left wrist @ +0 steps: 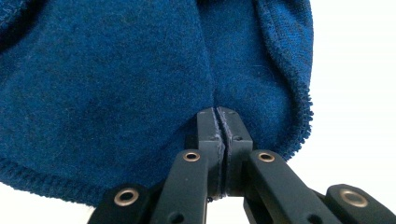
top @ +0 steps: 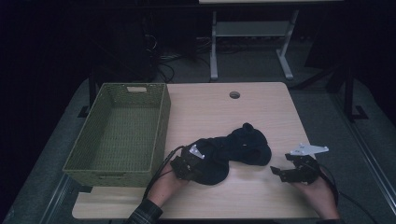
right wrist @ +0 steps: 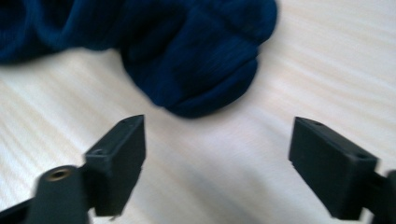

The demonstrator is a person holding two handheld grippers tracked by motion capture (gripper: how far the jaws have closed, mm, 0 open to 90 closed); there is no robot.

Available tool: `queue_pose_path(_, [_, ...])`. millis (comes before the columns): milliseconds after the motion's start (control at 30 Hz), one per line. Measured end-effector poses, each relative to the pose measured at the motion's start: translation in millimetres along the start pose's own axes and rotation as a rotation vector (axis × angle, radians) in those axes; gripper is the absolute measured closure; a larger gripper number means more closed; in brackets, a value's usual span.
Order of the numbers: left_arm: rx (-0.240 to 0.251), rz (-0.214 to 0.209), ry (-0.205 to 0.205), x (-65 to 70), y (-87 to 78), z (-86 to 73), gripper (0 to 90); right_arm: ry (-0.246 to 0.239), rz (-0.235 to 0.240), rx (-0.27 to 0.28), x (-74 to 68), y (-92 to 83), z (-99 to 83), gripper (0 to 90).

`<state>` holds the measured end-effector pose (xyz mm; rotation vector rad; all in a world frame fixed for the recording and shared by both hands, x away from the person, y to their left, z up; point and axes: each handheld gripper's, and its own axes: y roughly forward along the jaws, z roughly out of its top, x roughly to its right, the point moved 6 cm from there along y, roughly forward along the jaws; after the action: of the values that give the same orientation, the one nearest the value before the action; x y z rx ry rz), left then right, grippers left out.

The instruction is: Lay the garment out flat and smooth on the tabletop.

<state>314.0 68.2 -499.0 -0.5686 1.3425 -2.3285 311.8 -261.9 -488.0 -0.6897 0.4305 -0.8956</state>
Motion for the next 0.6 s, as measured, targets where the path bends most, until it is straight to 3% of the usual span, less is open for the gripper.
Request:
queue_pose_path(100, [-0.003,-0.001,-0.001,-0.2,-0.1,0.1,88.1,0.012,-0.004,0.026,11.1,-4.0,12.7,23.1])
queue_pose_path(500, [-0.002,-0.005,-0.008,-0.8,0.0,0.1,88.1,0.03,-0.009,0.047,24.5,6.5,53.5,29.2])
queue_pose_path(600, [-0.001,-0.006,-0.009,-0.7,0.1,0.2,88.1,0.054,0.0,0.054,27.4,12.8,62.9,31.3])
